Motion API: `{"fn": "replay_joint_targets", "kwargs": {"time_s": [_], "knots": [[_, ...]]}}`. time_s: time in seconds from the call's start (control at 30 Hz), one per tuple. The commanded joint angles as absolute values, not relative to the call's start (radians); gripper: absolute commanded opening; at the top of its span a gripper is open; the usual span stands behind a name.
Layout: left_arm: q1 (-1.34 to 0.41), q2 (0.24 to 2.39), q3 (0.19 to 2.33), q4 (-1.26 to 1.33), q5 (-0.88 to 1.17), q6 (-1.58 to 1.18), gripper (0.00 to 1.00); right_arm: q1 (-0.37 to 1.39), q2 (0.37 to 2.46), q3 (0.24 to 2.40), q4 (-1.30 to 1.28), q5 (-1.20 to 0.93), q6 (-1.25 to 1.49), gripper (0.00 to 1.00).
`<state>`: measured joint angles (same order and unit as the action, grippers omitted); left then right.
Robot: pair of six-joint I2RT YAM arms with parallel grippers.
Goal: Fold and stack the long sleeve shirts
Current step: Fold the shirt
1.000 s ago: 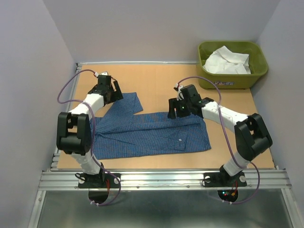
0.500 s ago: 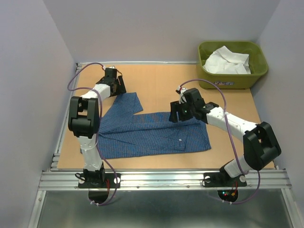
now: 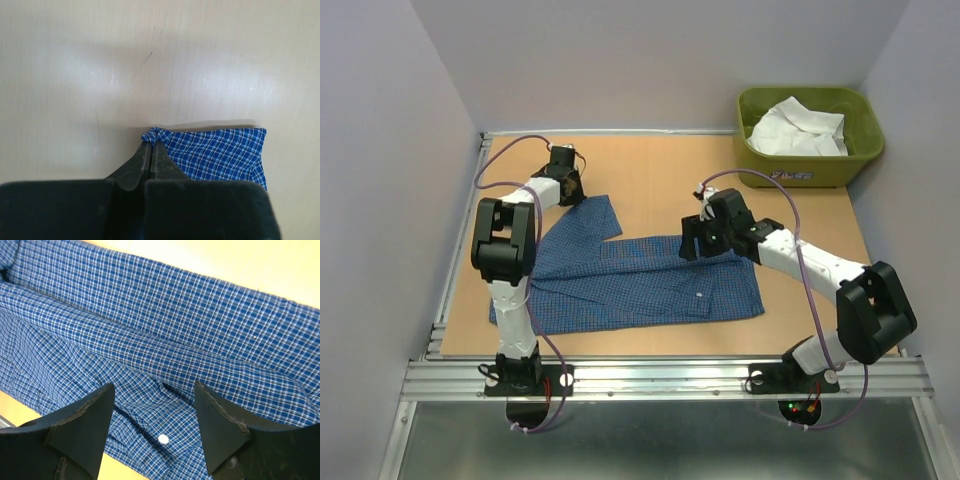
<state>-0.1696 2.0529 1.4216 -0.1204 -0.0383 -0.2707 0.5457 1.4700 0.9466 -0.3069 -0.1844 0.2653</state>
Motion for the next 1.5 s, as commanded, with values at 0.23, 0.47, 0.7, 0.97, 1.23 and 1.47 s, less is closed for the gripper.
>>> {"fn": "replay_joint_targets", "kwargs": {"time_s": [0.23, 0.47, 0.7, 0.97, 1.23, 1.47], "knots": [[-0.225, 1.588, 1.307, -0.173, 0.074, -0.268, 0.0, 0.555, 1.394, 0.931, -0.272, -0.029, 0.271, 0.7], [-0.23, 1.246, 1.1, -0.337, 0.198, -0.334, 0.0, 0.555, 1.39, 0.959, -0.272, 0.052, 0.265, 0.7], [-0.23, 0.883, 0.853, -0.523, 0.307, -0.414, 0.0, 0.555, 1.469, 1.055, -0.276, 0.045, 0.261, 0.7], [-0.23, 0.617, 0.696, -0.623, 0.41, -0.531, 0.0, 0.555, 1.609, 1.12, -0.285, 0.008, 0.275, 0.69], [-0.23, 0.561, 0.649, -0.647, 0.43, -0.538, 0.0, 0.555, 1.684, 1.108, -0.308, -0.046, 0.287, 0.67], [-0.23, 0.554, 0.653, -0.686, 0.431, -0.511, 0.0, 0.555, 1.707, 1.088, -0.337, -0.061, 0.253, 0.67]]}}
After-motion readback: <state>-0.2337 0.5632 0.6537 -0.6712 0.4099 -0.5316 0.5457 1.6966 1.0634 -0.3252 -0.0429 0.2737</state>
